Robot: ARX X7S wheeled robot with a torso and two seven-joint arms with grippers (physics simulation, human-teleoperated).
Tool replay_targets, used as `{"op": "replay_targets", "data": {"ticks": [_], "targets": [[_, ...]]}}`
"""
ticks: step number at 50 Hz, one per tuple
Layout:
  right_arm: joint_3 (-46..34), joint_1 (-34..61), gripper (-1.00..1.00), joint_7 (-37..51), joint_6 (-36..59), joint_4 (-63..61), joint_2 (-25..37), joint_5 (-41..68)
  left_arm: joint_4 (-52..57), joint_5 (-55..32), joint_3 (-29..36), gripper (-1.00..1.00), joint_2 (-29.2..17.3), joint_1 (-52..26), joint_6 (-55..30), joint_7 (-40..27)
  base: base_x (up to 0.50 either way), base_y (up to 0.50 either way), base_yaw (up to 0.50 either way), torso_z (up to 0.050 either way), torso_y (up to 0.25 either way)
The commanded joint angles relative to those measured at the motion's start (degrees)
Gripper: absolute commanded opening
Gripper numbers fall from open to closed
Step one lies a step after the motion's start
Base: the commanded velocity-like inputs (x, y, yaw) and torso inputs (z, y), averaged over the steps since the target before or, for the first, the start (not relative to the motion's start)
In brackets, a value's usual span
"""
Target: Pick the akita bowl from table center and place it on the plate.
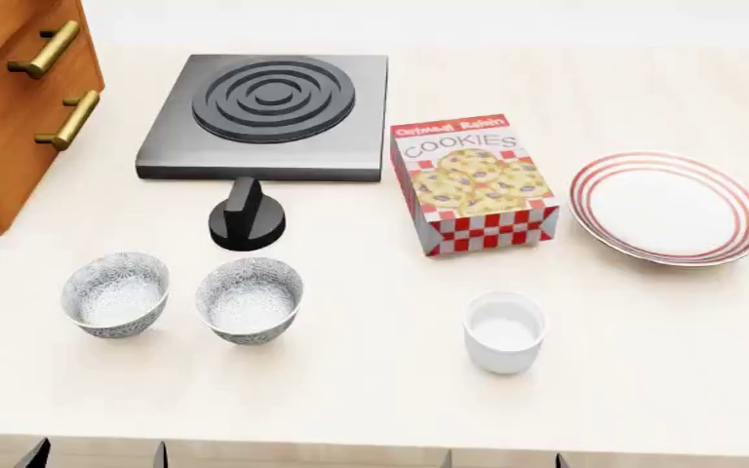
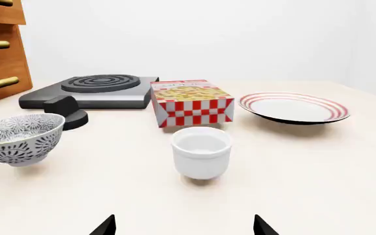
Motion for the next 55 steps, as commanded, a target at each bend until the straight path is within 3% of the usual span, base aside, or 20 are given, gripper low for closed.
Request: {"op": "replay_targets", "data": {"ticks": [1,13,22,27,40,55], "targets": [[-0.91,-0.19,1.00,1.09,0.65,-0.92,0.97,1.01,0.66,-0.86,1.29,1.00,-0.92,0.17,-0.47,-0.86,0.00,0.00,0.00,0.000,0.000],[-2.17,-2.19,1.00,3.11,1.99,-6.16,3.23,3.49,1.51,-1.15,4.02,1.00,-3.09,-0.19,-2.52,-3.50,0.00,0.00,0.00,0.000,0.000],[3.25,-8.57,1.00,9.30,2.56,-20.97,3.80,5.06,23.20,-8.37,-0.59,1.00,-4.57,1.01,-15.53,-4.78,0.00,0.00,0.00,0.000,0.000],[5.29,-11.93,1.00,11.10,0.64,-26.23,4.01,6.47,27.81,-8.61,-1.57,1.00,-5.13,0.07,-19.60,-7.13,0.00,0.00,0.00,0.000,0.000],[6.93,-13.68,1.00,14.59,-2.34,-27.68,4.23,8.06,26.69,-12.65,-4.84,1.00,-5.29,-0.17,-17.08,-8.56,0.34,0.00,0.00,0.000,0.000],[6.65,-14.43,1.00,16.00,-2.70,-28.58,5.73,9.39,25.77,-12.00,-3.15,1.00,-6.79,-0.30,-15.56,-9.52,0.25,0.00,0.00,0.000,0.000]]}}
